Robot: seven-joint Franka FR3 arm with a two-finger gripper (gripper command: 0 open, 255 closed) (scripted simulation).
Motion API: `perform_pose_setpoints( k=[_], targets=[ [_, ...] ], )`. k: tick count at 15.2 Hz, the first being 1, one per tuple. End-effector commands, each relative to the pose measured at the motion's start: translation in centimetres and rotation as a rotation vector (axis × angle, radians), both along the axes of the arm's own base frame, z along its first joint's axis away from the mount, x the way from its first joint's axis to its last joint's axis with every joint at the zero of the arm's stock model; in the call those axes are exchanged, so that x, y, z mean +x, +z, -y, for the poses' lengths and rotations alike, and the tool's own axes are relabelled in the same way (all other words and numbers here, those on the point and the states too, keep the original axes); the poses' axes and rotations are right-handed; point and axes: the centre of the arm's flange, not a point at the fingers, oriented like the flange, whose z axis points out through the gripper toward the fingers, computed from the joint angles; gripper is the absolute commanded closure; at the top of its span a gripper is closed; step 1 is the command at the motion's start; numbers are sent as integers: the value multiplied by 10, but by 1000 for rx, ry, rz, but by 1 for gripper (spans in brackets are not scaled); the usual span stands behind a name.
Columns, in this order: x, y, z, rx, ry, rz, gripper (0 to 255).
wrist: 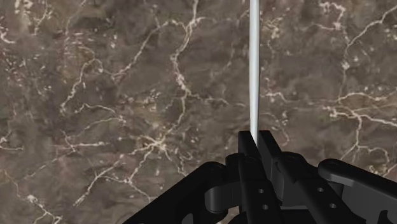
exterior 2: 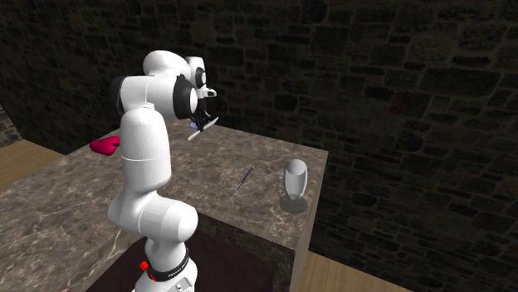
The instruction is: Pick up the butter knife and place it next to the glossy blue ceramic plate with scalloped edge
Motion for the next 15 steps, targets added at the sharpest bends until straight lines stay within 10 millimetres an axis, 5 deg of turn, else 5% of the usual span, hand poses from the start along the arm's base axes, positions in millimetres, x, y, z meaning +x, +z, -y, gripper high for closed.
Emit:
perform_pose_setpoints(
  k=[1,15],
  targets=[
    [1,-10,-1,0,0,0,255],
    [1,-73,-1,0,0,0,255]
  ],
)
